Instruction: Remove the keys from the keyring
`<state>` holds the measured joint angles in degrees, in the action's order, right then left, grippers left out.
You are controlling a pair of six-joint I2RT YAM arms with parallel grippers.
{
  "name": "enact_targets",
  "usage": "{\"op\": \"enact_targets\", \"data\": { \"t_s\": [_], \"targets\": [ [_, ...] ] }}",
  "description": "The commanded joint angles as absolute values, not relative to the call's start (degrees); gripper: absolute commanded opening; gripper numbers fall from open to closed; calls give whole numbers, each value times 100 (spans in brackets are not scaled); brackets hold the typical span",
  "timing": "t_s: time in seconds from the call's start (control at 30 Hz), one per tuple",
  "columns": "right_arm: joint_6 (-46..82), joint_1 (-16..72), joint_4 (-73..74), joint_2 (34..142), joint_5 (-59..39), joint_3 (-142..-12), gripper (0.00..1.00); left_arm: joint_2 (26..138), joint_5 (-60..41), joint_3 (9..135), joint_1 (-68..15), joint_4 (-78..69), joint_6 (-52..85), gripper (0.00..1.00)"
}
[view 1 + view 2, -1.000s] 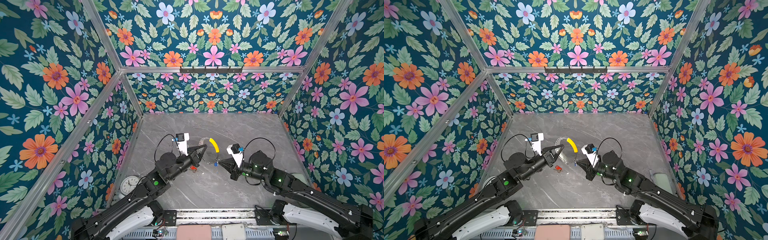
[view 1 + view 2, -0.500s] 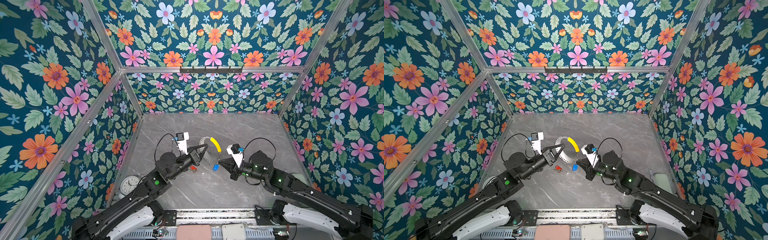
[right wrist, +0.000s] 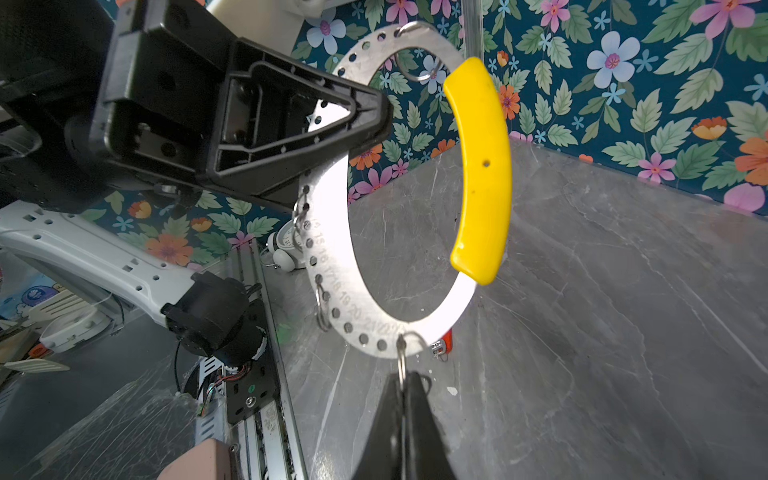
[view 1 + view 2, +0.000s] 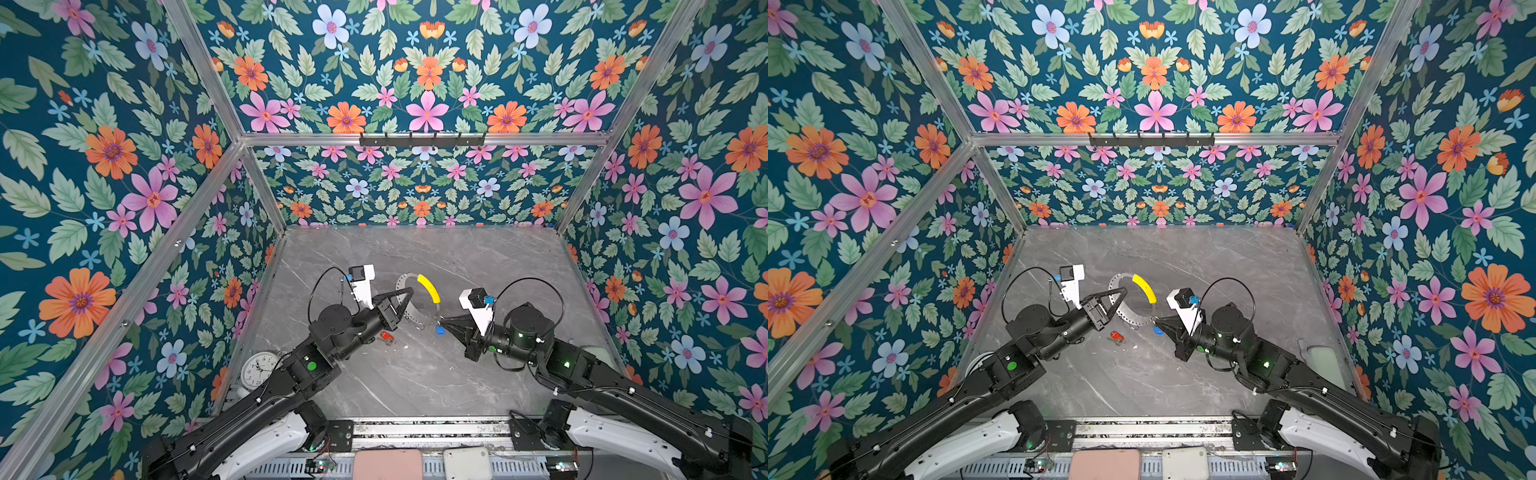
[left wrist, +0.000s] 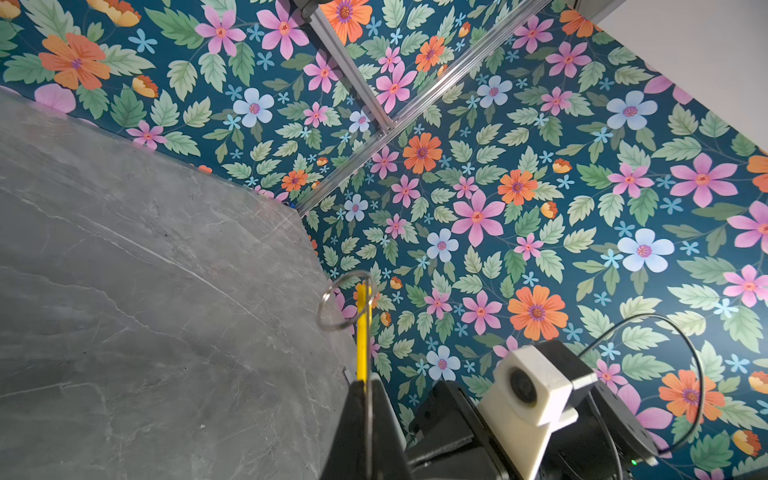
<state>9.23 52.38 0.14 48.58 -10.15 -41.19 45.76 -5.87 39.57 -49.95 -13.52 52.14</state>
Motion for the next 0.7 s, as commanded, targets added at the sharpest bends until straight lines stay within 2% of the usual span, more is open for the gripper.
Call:
{"op": "enact_targets", "data": {
  "t_s": [0.0,0.33,0.4,0.5,0.6,0.67],
  "targets": [
    [871,5238,321,4843,-1070,-4140,0,4561,-617,3949,-4983,-1350,5255,0],
    [810,5238,414,4801,-1035,-4199,0,4701,-957,3913,-4948,-1513,5460,1],
    [784,5238,368,4784,-1027,-4251,0,4680,-962,3860,-4935,-1483,5491,23],
    [765,5238,343,4778,-1014,-4293,0,4565,-869,3742,-4922,-1380,5512,48],
    [735,5238,320,4780,-989,-4323,0,4436,-734,3685,-4913,-1172,5512,63],
    [712,5238,286,4791,-984,-4368,0,4380,-663,3699,-4909,-969,5446,67]
  ]
}}
